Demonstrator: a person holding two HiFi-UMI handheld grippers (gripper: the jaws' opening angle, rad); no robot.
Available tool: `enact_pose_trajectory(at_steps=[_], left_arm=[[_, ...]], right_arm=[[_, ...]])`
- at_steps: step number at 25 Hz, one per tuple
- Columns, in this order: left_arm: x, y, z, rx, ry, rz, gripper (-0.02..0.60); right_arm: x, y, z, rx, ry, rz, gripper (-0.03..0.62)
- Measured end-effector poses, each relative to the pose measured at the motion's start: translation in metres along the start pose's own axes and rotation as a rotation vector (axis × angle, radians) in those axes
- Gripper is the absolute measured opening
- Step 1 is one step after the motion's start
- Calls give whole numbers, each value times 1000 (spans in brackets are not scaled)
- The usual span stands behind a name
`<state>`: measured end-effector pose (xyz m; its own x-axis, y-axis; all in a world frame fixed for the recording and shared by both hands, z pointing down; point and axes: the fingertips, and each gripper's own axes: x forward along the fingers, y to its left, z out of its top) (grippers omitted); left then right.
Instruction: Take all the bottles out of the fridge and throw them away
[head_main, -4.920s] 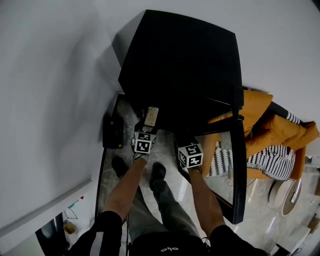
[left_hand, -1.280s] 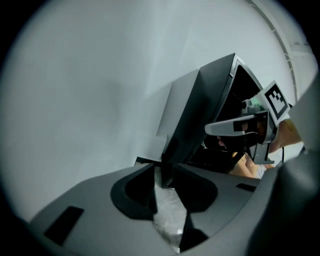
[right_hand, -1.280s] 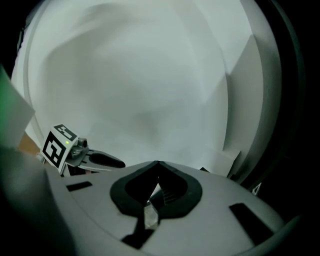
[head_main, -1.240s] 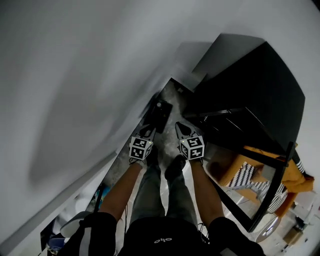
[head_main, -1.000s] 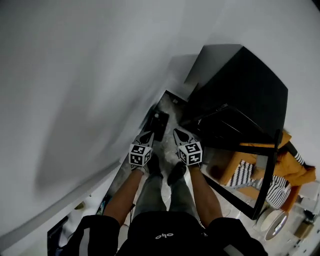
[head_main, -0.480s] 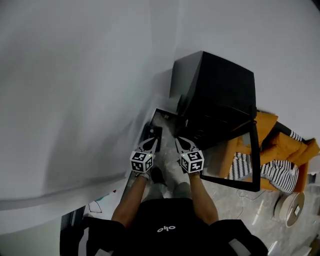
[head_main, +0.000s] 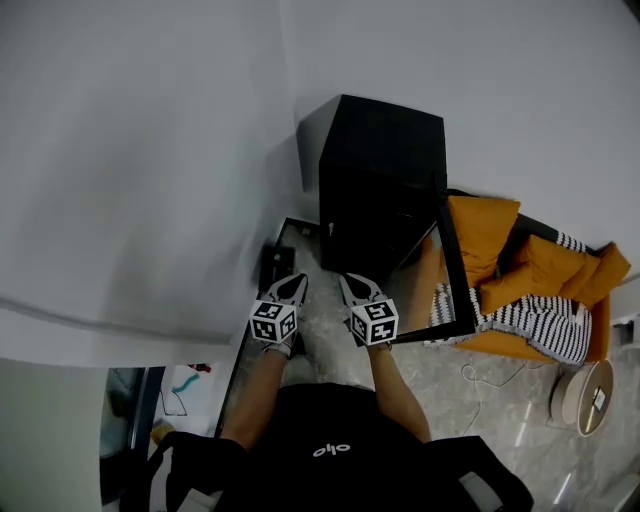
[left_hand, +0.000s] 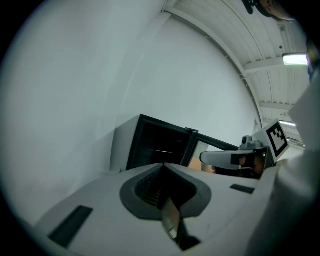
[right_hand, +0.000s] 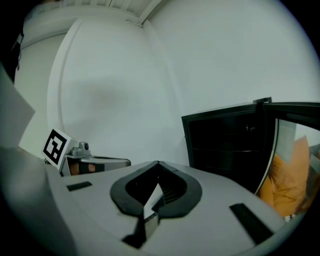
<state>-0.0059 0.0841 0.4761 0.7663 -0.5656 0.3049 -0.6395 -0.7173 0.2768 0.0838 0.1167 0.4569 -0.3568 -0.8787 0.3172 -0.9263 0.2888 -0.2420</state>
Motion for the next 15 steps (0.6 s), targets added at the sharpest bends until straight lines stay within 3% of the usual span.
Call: enact_pose_trajectory(at_steps=[8,15], left_arm=[[-11,-120,-16,72,-10,-6,6],[-34,-171,-30,100,7,18,6]], right_arm=[[-112,-29,-22,11,-30,-10,9],[-171,-41,-37,53,-44,-6,9]])
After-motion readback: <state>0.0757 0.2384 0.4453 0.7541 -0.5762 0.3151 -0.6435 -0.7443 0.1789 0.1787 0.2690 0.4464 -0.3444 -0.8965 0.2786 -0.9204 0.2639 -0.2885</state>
